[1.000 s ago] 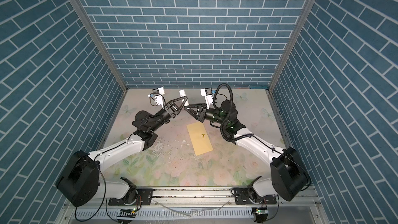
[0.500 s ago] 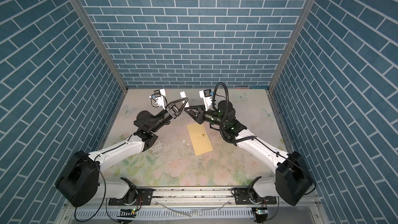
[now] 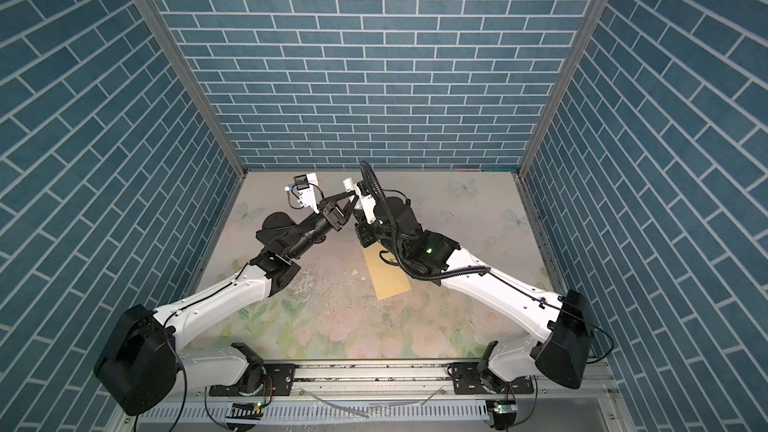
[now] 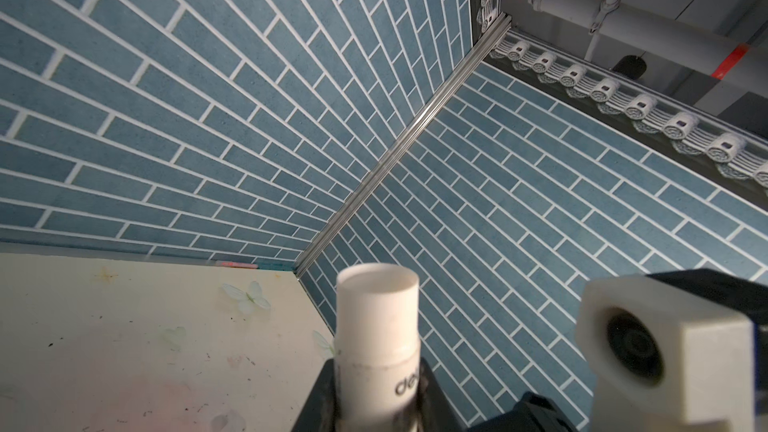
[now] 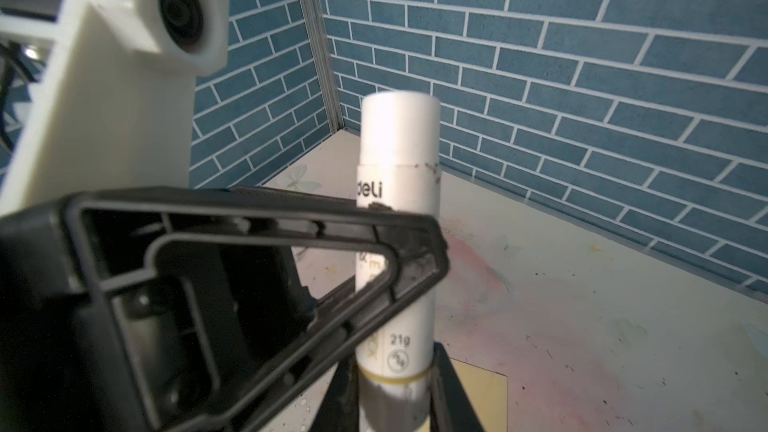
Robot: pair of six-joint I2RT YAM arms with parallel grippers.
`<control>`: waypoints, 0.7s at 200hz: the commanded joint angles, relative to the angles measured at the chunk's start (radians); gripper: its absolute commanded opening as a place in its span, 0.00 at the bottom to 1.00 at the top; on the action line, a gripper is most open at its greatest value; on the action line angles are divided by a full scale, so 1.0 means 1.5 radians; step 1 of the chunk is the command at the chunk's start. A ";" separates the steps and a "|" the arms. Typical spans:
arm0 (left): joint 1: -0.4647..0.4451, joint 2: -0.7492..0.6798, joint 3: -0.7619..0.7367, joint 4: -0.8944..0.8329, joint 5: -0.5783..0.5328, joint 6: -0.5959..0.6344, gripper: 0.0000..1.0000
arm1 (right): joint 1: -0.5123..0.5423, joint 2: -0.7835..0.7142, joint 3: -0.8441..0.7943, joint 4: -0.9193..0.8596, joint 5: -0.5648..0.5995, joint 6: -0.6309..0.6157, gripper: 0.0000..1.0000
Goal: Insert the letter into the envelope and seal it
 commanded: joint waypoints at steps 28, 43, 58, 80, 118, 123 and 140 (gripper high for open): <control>-0.004 -0.063 0.004 -0.167 -0.036 0.196 0.00 | -0.062 -0.115 -0.055 -0.034 -0.067 -0.001 0.53; -0.004 -0.082 0.000 -0.198 -0.049 0.248 0.00 | -0.103 -0.146 -0.082 -0.050 -0.087 0.031 0.56; -0.004 -0.098 -0.007 -0.223 -0.056 0.295 0.00 | -0.152 -0.160 -0.094 -0.087 -0.106 0.058 0.59; -0.005 -0.113 -0.013 -0.255 -0.061 0.346 0.00 | -0.211 -0.138 -0.071 -0.182 -0.094 0.076 0.60; -0.009 -0.116 -0.024 -0.271 -0.056 0.374 0.00 | -0.304 -0.018 0.004 -0.327 -0.116 0.082 0.63; -0.011 -0.115 -0.025 -0.272 -0.054 0.375 0.00 | -0.312 0.003 0.014 -0.341 -0.121 0.081 0.64; -0.019 -0.109 -0.026 -0.278 -0.055 0.384 0.00 | -0.334 0.073 0.054 -0.385 -0.124 0.075 0.65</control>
